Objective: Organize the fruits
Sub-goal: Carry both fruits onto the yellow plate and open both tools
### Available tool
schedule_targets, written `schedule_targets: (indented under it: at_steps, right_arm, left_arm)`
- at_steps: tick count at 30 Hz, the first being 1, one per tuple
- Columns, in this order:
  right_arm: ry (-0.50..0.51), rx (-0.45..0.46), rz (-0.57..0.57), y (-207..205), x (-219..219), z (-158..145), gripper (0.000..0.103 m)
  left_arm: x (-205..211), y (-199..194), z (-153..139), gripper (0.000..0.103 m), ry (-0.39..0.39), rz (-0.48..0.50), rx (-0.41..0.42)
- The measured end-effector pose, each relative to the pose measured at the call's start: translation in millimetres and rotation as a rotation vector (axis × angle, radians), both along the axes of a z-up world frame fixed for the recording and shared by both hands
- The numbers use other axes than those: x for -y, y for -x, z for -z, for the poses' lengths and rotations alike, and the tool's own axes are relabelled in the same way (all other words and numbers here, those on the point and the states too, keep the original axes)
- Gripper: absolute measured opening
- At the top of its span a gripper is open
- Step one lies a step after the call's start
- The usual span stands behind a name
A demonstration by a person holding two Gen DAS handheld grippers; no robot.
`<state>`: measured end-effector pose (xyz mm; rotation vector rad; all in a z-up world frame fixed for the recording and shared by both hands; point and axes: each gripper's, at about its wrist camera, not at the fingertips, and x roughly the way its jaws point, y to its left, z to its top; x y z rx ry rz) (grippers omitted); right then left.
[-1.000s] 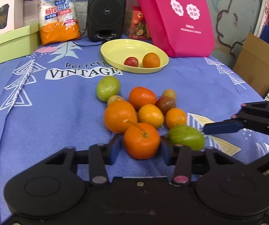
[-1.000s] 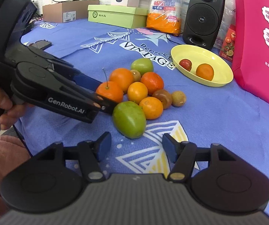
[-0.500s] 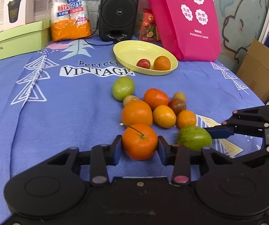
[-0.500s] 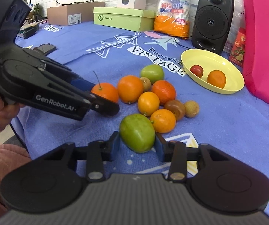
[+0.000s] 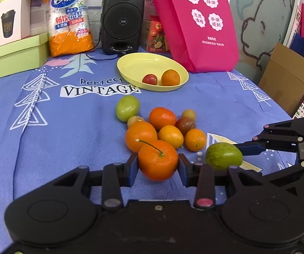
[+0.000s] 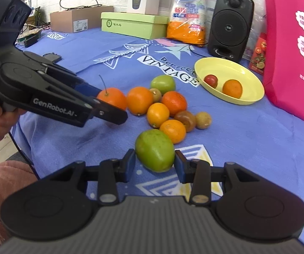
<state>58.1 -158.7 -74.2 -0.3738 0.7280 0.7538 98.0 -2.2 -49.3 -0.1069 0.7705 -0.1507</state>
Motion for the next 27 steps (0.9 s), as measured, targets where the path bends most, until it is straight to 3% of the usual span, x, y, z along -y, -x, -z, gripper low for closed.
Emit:
schedule_targets:
  at_steps: [7,12,17,27]
  right_arm:
    - [-0.024,0.023,0.042,-5.4,16.8,-9.0,0.039]
    - [-0.027,0.057,0.089,-37.8,25.5,-17.4,0.039]
    - [-0.010,0.089,0.120,-80.7,24.8,-18.1,0.039]
    - [-0.014,0.127,0.199,-169.1,24.7,-26.9,0.039]
  left_arm:
    - [-6.6,-1.8,-10.2,0.038,-0.009,-0.001,0.013]
    - [-12.5,-26.5,-23.2,0.038,-0.023,0.002,0.046]
    - [-11.3,-69.7,-31.9,0.038,-0.063,0.007,0.069]
    - [-17.5,-180.8,-20.9,0.038,-0.052,-0.029,0.050]
